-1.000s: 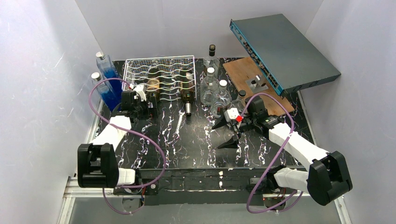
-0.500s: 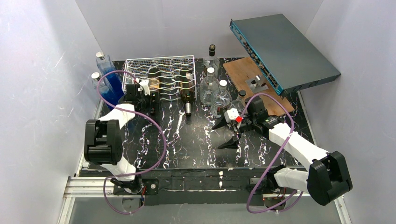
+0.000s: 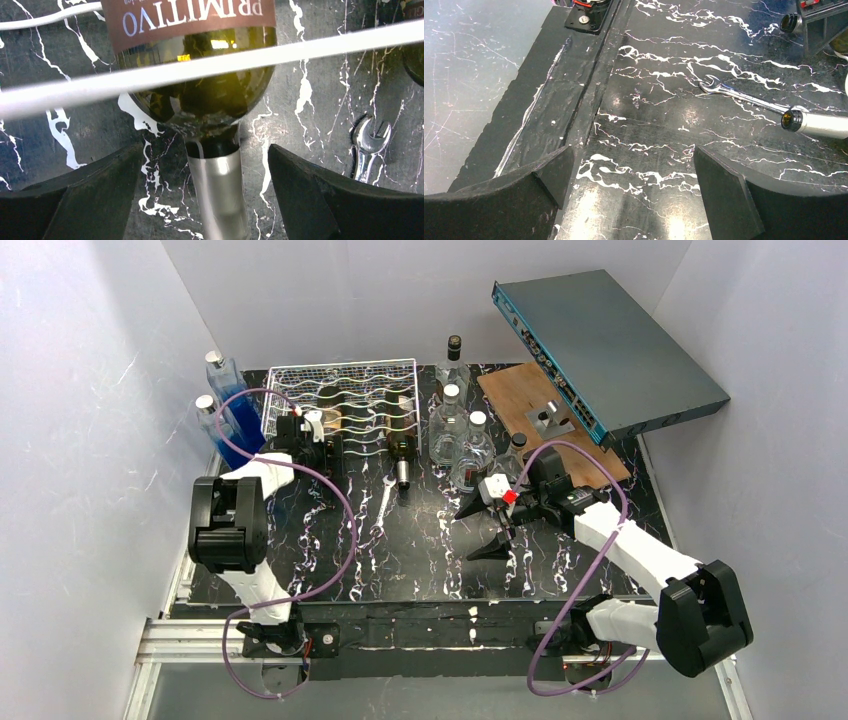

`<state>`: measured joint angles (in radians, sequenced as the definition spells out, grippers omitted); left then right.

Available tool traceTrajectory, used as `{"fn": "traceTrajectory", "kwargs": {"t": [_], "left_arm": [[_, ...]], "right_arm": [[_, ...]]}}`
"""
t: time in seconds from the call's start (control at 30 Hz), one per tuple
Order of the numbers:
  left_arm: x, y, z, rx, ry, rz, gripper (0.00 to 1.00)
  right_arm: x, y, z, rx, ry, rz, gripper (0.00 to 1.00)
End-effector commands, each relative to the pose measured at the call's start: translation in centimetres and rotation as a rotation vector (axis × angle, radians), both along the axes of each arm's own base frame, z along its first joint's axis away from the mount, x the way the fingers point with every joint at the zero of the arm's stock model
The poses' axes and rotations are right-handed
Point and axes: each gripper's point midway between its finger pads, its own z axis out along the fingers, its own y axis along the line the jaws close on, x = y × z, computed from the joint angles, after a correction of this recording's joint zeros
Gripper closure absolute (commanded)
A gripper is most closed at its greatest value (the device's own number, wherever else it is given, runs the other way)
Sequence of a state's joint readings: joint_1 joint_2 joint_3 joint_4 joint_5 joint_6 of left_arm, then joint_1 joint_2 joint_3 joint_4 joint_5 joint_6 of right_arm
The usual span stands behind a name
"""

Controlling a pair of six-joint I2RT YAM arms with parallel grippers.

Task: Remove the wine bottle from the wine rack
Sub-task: Pick up the wine bottle from the wine rack.

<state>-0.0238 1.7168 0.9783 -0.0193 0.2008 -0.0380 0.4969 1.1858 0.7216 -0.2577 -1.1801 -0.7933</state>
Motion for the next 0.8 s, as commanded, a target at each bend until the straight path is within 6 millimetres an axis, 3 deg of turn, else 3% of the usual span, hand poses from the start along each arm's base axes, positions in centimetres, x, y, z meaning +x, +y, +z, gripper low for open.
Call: {"fn": "traceTrajectory", "kwargs": {"t": [0.0,0.77], "left_arm": [[0.5,0.3,0.2,0.024,0.02,0.003,0.07],[0.2,0.7,-2.0,0.034,0.089,0.04,0.23]], "right_arm": [[0.4,0.1,0.6,0.012,-0.019,0.004,0.02],[0.5,0.0,0.3,0.001,-0.021,0.0,0.02]]}}
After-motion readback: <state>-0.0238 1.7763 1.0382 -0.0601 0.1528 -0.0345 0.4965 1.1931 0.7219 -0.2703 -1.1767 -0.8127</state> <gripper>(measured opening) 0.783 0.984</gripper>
